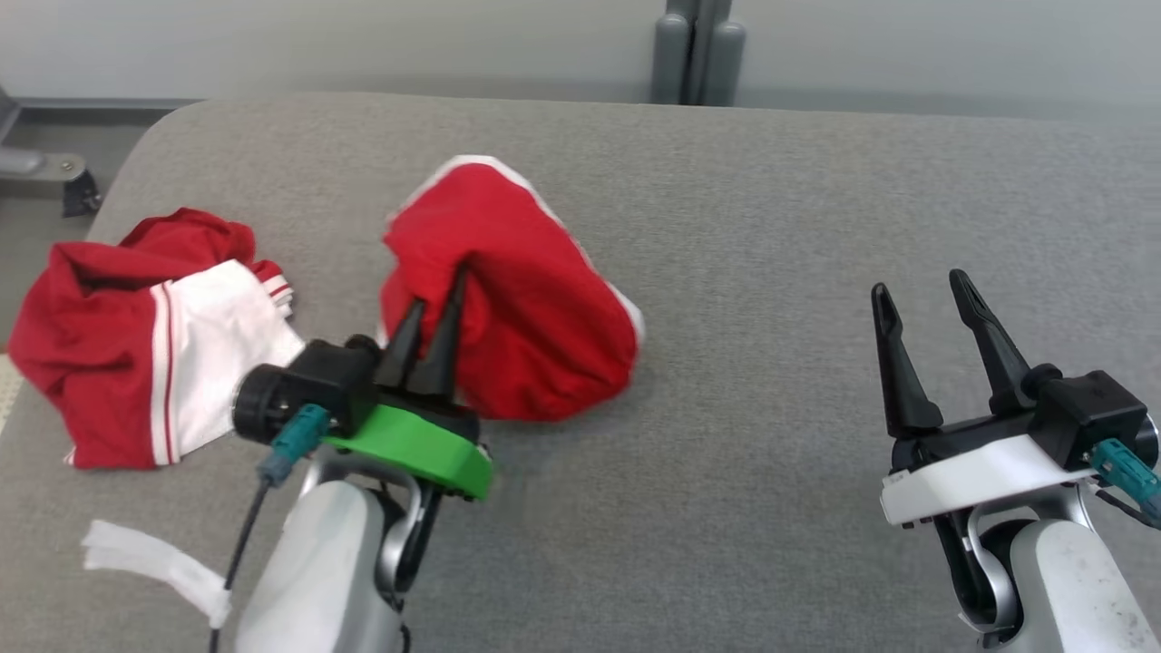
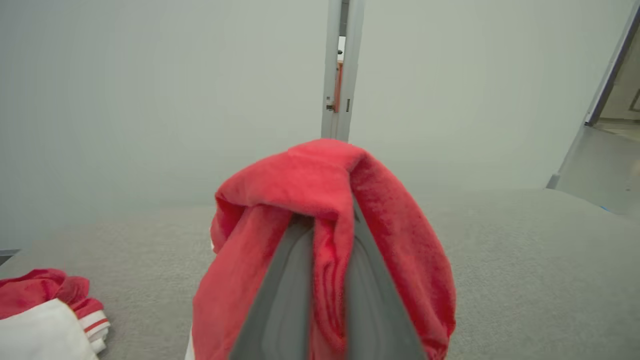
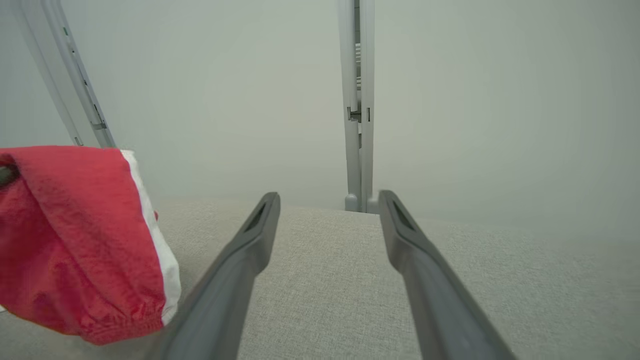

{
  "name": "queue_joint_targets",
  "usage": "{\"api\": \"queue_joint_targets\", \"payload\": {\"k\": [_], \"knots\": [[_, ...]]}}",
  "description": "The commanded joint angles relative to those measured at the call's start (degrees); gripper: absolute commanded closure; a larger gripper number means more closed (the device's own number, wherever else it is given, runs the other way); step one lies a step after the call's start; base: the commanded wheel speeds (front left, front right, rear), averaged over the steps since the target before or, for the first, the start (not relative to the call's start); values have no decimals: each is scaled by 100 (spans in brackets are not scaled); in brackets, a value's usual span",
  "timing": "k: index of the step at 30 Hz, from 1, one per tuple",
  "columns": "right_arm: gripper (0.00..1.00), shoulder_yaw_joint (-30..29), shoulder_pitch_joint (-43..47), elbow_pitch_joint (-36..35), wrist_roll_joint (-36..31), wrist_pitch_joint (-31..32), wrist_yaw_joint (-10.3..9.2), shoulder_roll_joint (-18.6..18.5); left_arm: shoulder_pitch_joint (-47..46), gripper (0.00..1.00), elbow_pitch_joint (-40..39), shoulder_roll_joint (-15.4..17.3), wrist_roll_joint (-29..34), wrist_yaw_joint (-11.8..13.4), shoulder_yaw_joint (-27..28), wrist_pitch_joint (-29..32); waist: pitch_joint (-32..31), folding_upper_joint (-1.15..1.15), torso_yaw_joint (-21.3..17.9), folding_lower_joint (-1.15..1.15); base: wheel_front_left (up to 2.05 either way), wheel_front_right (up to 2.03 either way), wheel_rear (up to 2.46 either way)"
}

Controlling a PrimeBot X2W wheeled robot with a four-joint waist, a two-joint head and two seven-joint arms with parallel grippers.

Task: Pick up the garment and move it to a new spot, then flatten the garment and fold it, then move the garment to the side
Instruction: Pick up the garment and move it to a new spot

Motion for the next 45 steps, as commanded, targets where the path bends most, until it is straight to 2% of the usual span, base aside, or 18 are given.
{"api": "queue_joint_targets", "payload": {"k": [1,5,10,13,17,18,19,25,29,36,40,45], "knots": [[0,-33,-71,-25,21,-45,-2,32,-170,100,61,-1,-99,-18,-279,37,220,0,-837,0,0,0,0],[0,-78,-142,12,55,-111,-2,70,-426,100,262,-8,-372,-25,-1082,57,438,0,-1411,0,0,0,0],[0,-73,-215,104,131,-255,-2,155,-724,100,813,-1,-657,-21,-1685,103,791,0,-2012,0,0,0,0],[0,-125,-240,207,182,-370,-2,207,-855,100,1154,-1,-780,-23,-2034,76,947,0,-2231,0,0,0,0],[0,-154,-271,328,207,-480,-2,238,-954,100,1393,1,-897,-26,-2346,39,1005,0,-2297,0,0,0,0],[0,-169,-257,366,201,-505,-2,241,-983,60,1424,0,-917,-26,-2400,0,988,0,-2279,0,0,0,0],[0,-182,-252,392,201,-522,-2,246,-1002,0,1429,-1,-920,-10,-2426,-41,964,0,-2250,0,0,0,0],[0,-176,-240,499,129,-578,-2,253,-907,0,1202,-3,-992,184,-2321,-264,629,0,-1877,0,0,0,0],[0,-197,-159,490,61,-530,-2,253,-723,0,852,134,-1012,435,-2006,-323,397,0,-1530,0,0,0,0],[0,-180,8,392,-2,-360,-2,195,-160,0,168,590,-1003,1049,-1027,-339,84,0,-938,0,0,0,0],[0,-153,105,357,-18,-272,-2,173,213,0,-18,850,-955,1242,-457,-336,-63,0,-708,0,0,0,0],[0,-68,197,383,12,-204,-2,185,707,0,-175,1054,-867,1351,-1,-335,-254,0,-643,0,0,0,0]]}}
